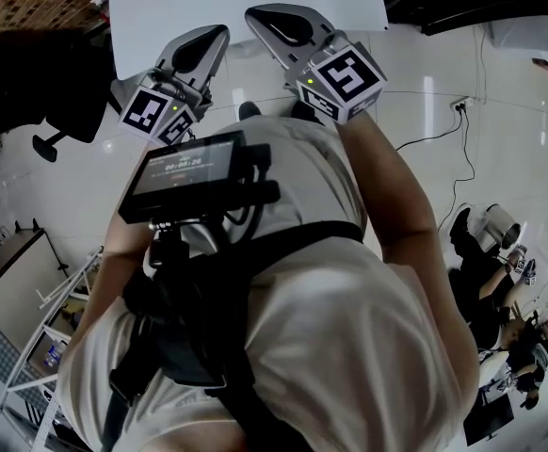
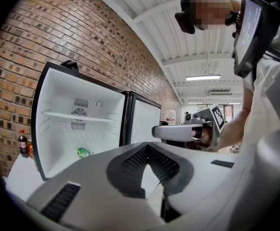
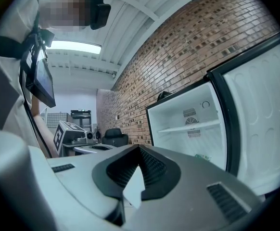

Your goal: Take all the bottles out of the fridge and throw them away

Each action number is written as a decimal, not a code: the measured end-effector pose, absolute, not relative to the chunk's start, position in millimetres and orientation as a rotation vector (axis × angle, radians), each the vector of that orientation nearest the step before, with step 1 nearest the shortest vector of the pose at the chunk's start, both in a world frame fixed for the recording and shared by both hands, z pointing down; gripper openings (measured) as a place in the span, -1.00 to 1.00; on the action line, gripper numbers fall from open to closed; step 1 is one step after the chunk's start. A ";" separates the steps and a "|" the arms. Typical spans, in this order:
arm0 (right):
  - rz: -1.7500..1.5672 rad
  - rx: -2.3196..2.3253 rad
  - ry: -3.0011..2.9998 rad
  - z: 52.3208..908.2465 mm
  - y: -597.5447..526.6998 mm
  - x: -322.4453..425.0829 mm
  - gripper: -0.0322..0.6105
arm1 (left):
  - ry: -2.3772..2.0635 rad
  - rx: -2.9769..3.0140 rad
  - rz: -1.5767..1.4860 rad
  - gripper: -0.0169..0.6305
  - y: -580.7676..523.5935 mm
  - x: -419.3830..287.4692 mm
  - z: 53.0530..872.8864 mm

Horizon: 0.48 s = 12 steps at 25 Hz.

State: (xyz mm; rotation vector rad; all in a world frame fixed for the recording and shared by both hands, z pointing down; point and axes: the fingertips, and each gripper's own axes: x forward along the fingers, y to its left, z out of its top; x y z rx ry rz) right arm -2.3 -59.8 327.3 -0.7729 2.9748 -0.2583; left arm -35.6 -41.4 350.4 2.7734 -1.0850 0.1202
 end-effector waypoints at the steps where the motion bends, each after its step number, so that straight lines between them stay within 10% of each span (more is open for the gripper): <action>1: -0.262 -0.771 2.970 327.8 -60.4 0.2 -0.89 | -1.083 2.768 0.125 -0.92 -41.4 -31.9 349.7; 12: -0.256 -0.736 2.955 336.1 -73.5 37.2 -0.89 | -1.157 2.776 0.181 -0.92 -60.4 -0.5 364.1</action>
